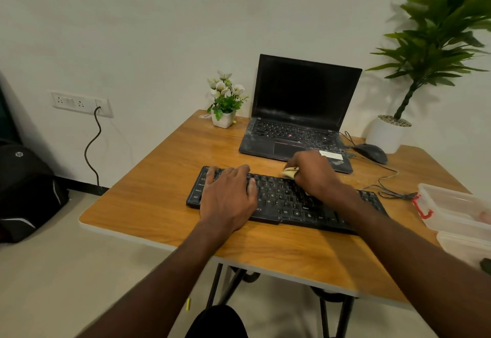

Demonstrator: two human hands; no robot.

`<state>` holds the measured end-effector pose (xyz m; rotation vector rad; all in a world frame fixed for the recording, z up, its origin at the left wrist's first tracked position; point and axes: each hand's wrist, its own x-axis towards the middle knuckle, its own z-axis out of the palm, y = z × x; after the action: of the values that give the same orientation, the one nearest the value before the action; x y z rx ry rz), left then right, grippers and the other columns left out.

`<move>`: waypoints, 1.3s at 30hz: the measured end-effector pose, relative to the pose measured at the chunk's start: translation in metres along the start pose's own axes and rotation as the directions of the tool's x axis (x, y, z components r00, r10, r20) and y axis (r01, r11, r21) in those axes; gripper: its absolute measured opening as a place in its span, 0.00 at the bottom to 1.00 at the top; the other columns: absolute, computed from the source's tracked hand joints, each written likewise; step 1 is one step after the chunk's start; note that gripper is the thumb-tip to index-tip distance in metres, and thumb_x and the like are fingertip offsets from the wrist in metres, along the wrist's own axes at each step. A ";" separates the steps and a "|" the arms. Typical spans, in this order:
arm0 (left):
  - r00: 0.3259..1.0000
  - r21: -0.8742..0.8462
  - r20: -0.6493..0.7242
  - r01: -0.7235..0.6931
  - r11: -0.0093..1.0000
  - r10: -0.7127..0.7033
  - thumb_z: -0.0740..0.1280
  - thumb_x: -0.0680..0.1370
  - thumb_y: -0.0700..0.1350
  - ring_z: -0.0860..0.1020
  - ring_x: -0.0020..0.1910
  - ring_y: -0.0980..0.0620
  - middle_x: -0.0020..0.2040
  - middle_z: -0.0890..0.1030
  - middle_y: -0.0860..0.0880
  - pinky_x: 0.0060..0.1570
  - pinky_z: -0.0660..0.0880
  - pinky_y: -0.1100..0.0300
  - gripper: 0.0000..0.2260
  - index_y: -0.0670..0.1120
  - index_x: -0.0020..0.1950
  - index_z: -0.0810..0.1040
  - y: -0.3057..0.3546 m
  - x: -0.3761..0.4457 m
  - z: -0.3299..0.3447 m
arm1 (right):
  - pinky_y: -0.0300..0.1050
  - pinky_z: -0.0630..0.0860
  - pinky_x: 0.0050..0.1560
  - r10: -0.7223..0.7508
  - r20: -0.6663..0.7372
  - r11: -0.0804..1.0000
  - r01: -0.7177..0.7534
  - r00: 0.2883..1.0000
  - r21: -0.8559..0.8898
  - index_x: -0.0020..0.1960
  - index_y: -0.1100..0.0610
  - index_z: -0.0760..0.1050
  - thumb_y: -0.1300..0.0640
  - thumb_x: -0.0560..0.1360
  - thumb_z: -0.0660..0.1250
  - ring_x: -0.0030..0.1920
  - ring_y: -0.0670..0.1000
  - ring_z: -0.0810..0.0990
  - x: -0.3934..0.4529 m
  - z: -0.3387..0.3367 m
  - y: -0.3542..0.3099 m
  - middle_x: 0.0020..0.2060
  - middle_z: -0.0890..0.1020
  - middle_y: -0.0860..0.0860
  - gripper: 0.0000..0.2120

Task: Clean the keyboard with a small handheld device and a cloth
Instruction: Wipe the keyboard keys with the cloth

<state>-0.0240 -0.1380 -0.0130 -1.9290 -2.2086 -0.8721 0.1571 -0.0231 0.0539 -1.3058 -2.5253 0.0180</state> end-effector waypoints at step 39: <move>1.000 0.042 -0.002 -0.002 0.999 0.002 0.50 0.87 0.58 0.79 0.65 0.52 0.60 0.84 0.50 0.81 0.56 0.41 0.19 0.51 0.68 0.74 0.000 0.003 0.005 | 0.40 0.71 0.51 -0.228 0.079 0.974 0.227 0.971 0.018 0.58 0.51 0.85 0.65 0.75 0.72 0.56 0.49 0.79 -0.014 -0.008 0.010 0.54 0.82 0.47 0.15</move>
<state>-0.0235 -0.1326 -0.0159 -1.9106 -2.2045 -0.8206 0.1747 -0.0296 0.0566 -1.0238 -2.7248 0.0326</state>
